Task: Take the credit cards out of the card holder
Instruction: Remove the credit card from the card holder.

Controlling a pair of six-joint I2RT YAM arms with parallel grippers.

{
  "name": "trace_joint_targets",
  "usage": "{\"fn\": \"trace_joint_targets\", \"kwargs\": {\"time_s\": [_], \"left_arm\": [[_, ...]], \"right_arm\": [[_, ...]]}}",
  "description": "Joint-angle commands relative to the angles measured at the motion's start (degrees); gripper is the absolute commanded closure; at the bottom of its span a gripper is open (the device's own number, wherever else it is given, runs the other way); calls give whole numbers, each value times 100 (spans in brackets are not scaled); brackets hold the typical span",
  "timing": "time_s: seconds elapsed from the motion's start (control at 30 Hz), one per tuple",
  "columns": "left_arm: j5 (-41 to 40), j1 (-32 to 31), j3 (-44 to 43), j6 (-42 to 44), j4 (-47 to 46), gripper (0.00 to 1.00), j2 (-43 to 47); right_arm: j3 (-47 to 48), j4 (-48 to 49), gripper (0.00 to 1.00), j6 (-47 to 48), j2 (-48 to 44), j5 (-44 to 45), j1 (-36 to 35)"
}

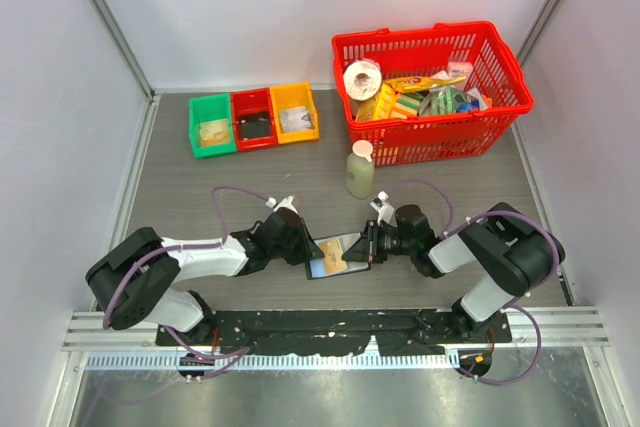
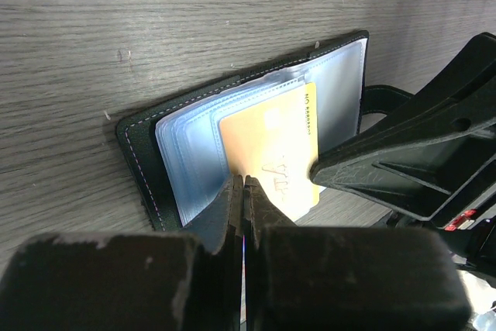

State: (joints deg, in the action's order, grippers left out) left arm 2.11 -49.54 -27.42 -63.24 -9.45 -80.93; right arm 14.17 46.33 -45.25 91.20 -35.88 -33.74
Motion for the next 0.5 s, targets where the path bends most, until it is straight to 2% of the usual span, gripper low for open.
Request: {"fn": "trace_joint_targets", "kwargs": {"time_s": [0.0, 0.23, 0.47], "left_arm": [[-308, -12, 167, 110, 629, 100, -178], [-325, -12, 193, 58, 664, 100, -231], [-308, -12, 167, 93, 682, 100, -222]], "right_arm": [[-38, 508, 98, -89, 135, -156, 16], [-152, 273, 99, 86, -189, -305, 297], [103, -1178, 99, 702, -700, -236, 464]]}}
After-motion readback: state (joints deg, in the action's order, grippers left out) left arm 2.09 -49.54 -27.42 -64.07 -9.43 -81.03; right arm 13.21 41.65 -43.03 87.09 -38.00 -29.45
